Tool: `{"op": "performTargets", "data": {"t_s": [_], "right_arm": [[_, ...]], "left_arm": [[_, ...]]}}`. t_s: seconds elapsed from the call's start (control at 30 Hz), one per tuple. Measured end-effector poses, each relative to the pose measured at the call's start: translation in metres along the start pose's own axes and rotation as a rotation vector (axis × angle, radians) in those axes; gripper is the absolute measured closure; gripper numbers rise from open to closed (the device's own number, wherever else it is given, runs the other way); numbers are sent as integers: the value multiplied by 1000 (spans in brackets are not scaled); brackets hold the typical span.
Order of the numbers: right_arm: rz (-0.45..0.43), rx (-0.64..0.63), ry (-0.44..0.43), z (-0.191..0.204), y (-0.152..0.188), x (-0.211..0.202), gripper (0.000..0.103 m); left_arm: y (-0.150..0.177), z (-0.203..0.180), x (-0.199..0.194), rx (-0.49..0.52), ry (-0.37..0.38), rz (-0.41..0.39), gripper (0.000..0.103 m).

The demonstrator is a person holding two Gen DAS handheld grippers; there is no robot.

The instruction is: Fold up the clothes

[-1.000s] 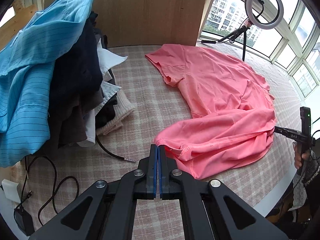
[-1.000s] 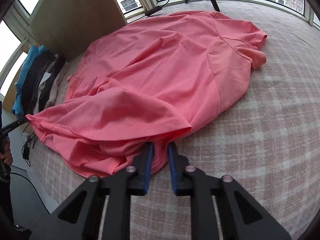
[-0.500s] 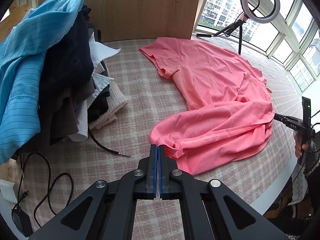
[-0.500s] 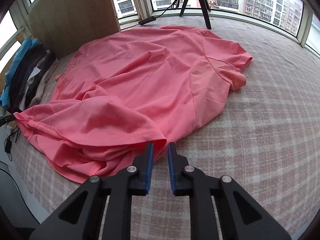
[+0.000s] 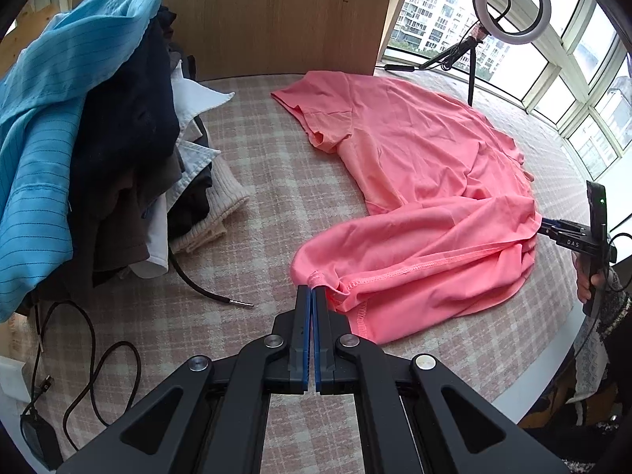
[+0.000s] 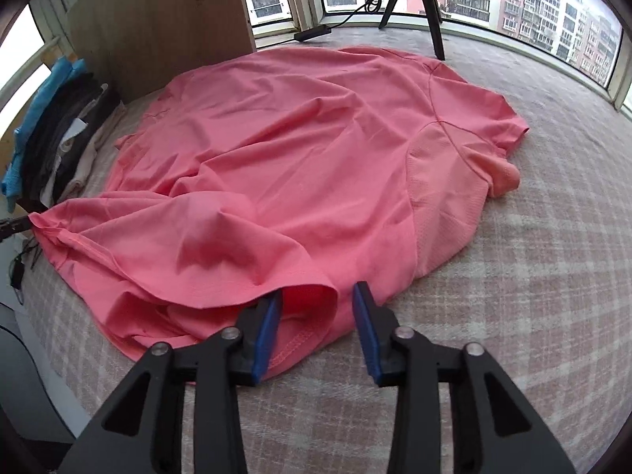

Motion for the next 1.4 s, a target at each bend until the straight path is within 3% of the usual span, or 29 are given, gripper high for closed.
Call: {"op": "performTargets", "data": {"t_s": [0.03, 0.2, 0.27, 0.37, 0.47, 0.6, 0.73, 0.9, 1.0, 1.07, 1.4], "right_arm": [[-3, 6, -19, 3, 0, -3, 101], [-53, -38, 44, 10, -14, -49, 102], [-99, -90, 86, 6, -37, -91, 102], [-237, -156, 149, -2, -86, -181, 102], [-356, -166, 178, -12, -120, -265, 102], [-397, -189, 205, -23, -110, -319, 102], [-300, -182, 200, -44, -54, -306, 102], [-134, -76, 130, -81, 37, -272, 102], [-83, -12, 97, -104, 73, -259, 102], [-60, -10, 91, -112, 89, -250, 102], [20, -128, 46, -99, 121, -210, 102]], "left_arm": [[0, 0, 0, -2, 0, -1, 103], [-7, -3, -15, -16, -4, -46, 103], [-18, -8, -35, -34, 16, -94, 103], [-30, -24, -78, -24, 42, -181, 103], [-26, -46, -115, -4, 63, -239, 103], [3, -72, -137, -16, 90, -254, 103], [51, -87, -130, -95, 90, -199, 103], [123, -111, -103, -198, 80, -97, 103], [159, -129, -85, -218, 49, -57, 103], [172, -138, -72, -177, -19, -56, 103], [206, -145, -42, -194, -81, -44, 103]]}}
Point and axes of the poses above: each gripper's, at about its wrist camera, not at the fingertips, and x roughly the way its jaws point, z to its left, y to its underside, the point moved 7 cm from there along x, roughly the way its jaws point, and after that the axes turned 5 degrees about -z, right-handed, at the moved point
